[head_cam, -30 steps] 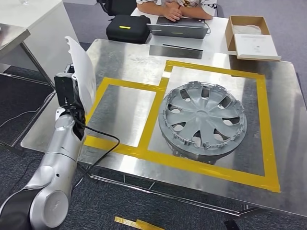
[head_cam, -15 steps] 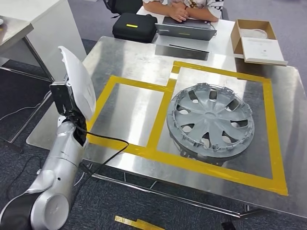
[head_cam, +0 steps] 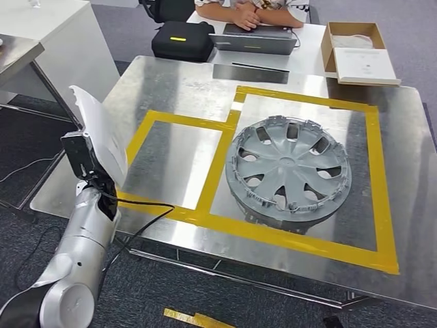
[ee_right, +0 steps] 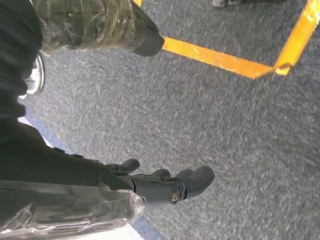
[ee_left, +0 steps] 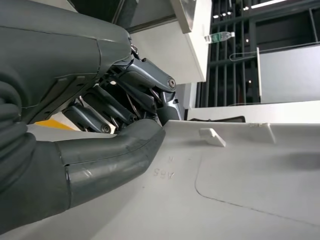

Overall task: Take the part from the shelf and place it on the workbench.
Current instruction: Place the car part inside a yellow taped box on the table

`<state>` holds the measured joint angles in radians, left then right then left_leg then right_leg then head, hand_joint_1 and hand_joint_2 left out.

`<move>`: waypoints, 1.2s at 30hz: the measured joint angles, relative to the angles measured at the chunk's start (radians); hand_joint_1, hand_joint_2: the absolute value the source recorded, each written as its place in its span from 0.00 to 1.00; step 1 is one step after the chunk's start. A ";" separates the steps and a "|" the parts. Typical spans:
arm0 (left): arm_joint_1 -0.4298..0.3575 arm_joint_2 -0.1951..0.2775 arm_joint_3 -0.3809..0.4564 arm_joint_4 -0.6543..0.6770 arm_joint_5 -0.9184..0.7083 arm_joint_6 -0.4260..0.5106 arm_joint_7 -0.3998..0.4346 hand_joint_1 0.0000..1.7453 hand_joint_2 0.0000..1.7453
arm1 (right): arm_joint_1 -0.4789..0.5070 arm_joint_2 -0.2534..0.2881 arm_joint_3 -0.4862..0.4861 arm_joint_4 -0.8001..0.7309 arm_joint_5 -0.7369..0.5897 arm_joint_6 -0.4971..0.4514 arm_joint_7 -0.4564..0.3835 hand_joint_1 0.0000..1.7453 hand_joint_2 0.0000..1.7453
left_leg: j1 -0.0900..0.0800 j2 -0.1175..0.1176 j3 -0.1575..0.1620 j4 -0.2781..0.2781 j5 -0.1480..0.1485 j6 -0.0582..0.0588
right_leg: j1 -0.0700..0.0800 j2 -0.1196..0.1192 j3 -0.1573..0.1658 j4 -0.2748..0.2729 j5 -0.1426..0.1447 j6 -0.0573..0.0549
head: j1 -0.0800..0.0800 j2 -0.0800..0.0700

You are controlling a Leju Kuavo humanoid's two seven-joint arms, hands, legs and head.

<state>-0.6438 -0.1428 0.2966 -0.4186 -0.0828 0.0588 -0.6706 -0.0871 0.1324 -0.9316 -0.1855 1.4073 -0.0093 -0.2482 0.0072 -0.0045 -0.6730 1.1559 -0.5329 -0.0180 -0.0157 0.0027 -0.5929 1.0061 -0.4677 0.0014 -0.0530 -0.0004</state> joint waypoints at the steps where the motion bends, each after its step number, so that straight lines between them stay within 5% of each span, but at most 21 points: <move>1: 0.003 0.002 0.002 0.002 0.004 0.001 0.000 1.00 1.00 | 0.000 0.000 0.000 0.000 0.000 0.000 0.000 0.00 1.00 | 0.001 0.000 -0.032 0.071 -0.030 -0.002 | 0.000 0.000 0.000 0.000 0.000 -0.002 | 0.000 0.000; 3: 0.010 0.007 0.008 0.005 0.009 0.001 0.000 1.00 1.00 | 0.002 0.000 0.000 0.000 0.001 0.001 -0.001 0.00 1.00 | 0.002 0.000 -0.071 0.151 -0.047 -0.003 | 0.001 0.001 0.001 0.000 -0.001 -0.003 | 0.000 0.000; 4: 0.012 0.009 0.010 0.007 0.010 0.001 0.000 1.00 1.00 | 0.003 0.000 0.000 0.000 0.001 0.001 -0.001 0.00 1.00 | 0.002 0.000 -0.064 0.135 -0.026 -0.001 | 0.001 0.002 0.001 0.001 -0.001 -0.003 | 0.000 0.000; 6: 0.012 0.013 0.015 0.008 0.011 0.000 -0.002 1.00 1.00 | 0.002 0.000 0.000 0.000 0.001 0.002 -0.003 0.00 1.00 | 0.001 0.000 -0.003 0.008 0.047 0.007 | 0.001 0.003 0.004 0.001 -0.002 -0.001 | 0.000 0.000; 8: 0.011 0.015 0.019 0.008 0.011 -0.001 -0.003 1.00 1.00 | 0.001 0.000 0.000 0.000 0.002 0.003 -0.004 0.00 1.00 | -0.001 0.000 0.054 -0.110 0.086 0.014 | 0.005 0.004 0.003 0.003 -0.004 0.006 | 0.000 0.000; 13: 0.015 0.016 0.028 0.011 0.010 -0.001 -0.003 1.00 1.00 | 0.001 0.000 0.000 0.000 0.002 0.005 -0.004 0.00 1.00 | 0.000 0.001 0.069 -0.150 0.088 0.036 | 0.005 0.002 -0.014 0.022 -0.020 0.033 | 0.003 0.000; 17: 0.015 0.015 0.034 0.015 0.010 -0.001 0.000 1.00 1.00 | 0.002 0.001 0.000 0.000 0.002 0.005 -0.004 0.00 1.00 | 0.001 0.001 0.070 -0.154 0.090 0.048 | 0.002 0.001 -0.122 0.253 -0.128 0.046 | 0.006 0.000; 18: 0.018 0.015 0.035 0.017 0.009 -0.001 0.002 1.00 1.00 | 0.003 0.001 0.000 0.000 0.003 0.005 -0.004 0.00 1.00 | 0.000 0.001 0.070 -0.154 0.090 0.048 | 0.003 0.001 -0.140 0.287 -0.133 0.048 | 0.007 0.000; 20: 0.021 0.015 0.037 0.020 0.008 0.000 0.004 1.00 1.00 | 0.003 0.001 0.000 0.000 0.003 0.005 -0.004 0.00 1.00 | 0.000 0.001 0.072 -0.153 0.089 0.047 | 0.003 0.000 -0.117 0.234 -0.086 0.047 | 0.007 0.000; 22: 0.021 0.016 0.039 0.022 0.006 0.001 0.005 1.00 1.00 | 0.001 0.001 0.000 0.000 0.003 0.005 -0.004 0.00 1.00 | -0.003 0.000 0.073 -0.151 0.087 0.043 | 0.003 0.000 -0.044 0.092 -0.023 0.041 | 0.007 0.000; 24: 0.021 0.017 0.041 0.023 0.002 0.003 0.007 1.00 1.00 | 0.001 0.001 0.000 0.000 0.004 0.005 -0.004 0.00 1.00 | -0.007 -0.001 0.069 -0.149 0.087 0.034 | 0.005 0.000 0.000 0.010 -0.003 0.033 | 0.005 0.000; 28: 0.021 0.023 0.046 0.025 -0.009 0.013 0.015 1.00 1.00 | 0.003 0.002 0.000 0.001 0.004 0.005 -0.004 0.00 1.00 | -0.004 0.000 0.060 -0.131 0.074 0.013 | 0.004 0.002 0.005 -0.004 -0.001 0.011 | 0.003 0.000; 33: 0.028 0.035 0.047 0.030 -0.024 0.008 0.015 1.00 1.00 | 0.003 0.002 0.000 0.001 0.005 0.005 -0.005 0.00 1.00 | 0.003 0.001 -0.057 0.126 -0.045 -0.005 | 0.001 0.002 0.007 -0.007 0.001 -0.004 | 0.000 0.000; 34: 0.030 0.037 0.048 0.031 -0.024 0.007 0.015 1.00 1.00 | 0.004 0.002 0.000 0.001 0.005 0.005 -0.005 0.00 1.00 | 0.003 0.001 -0.060 0.130 -0.034 -0.005 | 0.001 0.002 0.007 -0.006 0.000 -0.004 | -0.001 0.000; 36: 0.030 0.040 0.048 0.031 -0.025 0.004 0.014 1.00 1.00 | 0.003 0.003 0.000 0.001 0.005 0.005 -0.005 0.00 1.00 | 0.003 0.001 -0.016 0.038 0.031 -0.001 | 0.001 0.003 0.009 -0.004 -0.001 -0.002 | -0.001 0.000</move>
<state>-0.6140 -0.1027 0.3445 -0.3872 -0.1082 0.0632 -0.6563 -0.0837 0.1350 -0.9312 -0.1846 1.4126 -0.0039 -0.2535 0.0104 -0.0035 -0.6890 1.1939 -0.5022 -0.0194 -0.0143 0.0055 -0.5841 1.0021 -0.4687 -0.0004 -0.0539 -0.0004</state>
